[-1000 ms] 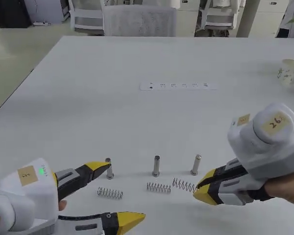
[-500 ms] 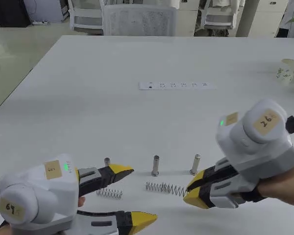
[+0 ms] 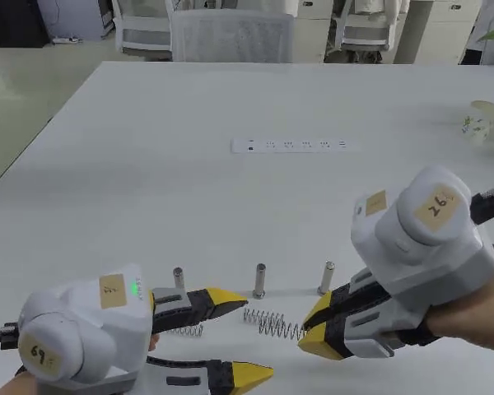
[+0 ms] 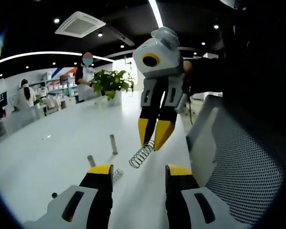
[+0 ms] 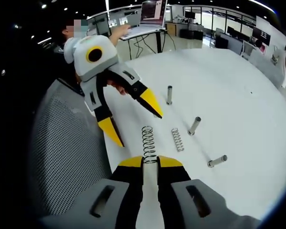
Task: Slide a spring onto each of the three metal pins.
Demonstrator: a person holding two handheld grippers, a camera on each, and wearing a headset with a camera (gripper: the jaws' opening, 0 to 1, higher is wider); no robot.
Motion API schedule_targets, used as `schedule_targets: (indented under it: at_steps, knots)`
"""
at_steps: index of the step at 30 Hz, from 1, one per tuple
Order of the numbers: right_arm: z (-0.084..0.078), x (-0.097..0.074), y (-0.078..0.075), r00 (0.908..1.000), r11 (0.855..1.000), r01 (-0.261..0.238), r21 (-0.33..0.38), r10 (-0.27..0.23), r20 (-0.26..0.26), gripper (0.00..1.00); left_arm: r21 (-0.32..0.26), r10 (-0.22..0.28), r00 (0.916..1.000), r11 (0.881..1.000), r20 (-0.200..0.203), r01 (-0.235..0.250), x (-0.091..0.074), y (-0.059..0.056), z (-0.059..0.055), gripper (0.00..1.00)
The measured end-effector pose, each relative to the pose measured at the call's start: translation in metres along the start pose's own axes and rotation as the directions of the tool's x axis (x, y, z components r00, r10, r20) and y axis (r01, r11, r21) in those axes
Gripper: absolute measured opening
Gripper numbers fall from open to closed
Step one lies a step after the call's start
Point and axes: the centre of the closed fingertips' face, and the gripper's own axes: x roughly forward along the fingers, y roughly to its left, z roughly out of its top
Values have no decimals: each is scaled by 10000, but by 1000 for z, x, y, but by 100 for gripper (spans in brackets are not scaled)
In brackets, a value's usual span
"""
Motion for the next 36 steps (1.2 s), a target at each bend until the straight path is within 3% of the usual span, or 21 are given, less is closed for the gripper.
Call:
schedule_targets:
  at_steps: [20,25,36]
  knots:
    - [-1,4,14,9974,9977,-666,-140,662,-300,8,741,-711,9973,9946,-163,721,5,-15,-3,12]
    - [6,1,16,9971,9971,-755,84,755,-40,8,828,-604,9978,9946,-257,623,4,-12,-5,5]
    - [19,-4,15,9964,9973,-703,214,692,490,8,752,-550,9980,9955,-324,574,4,-11,-8,3]
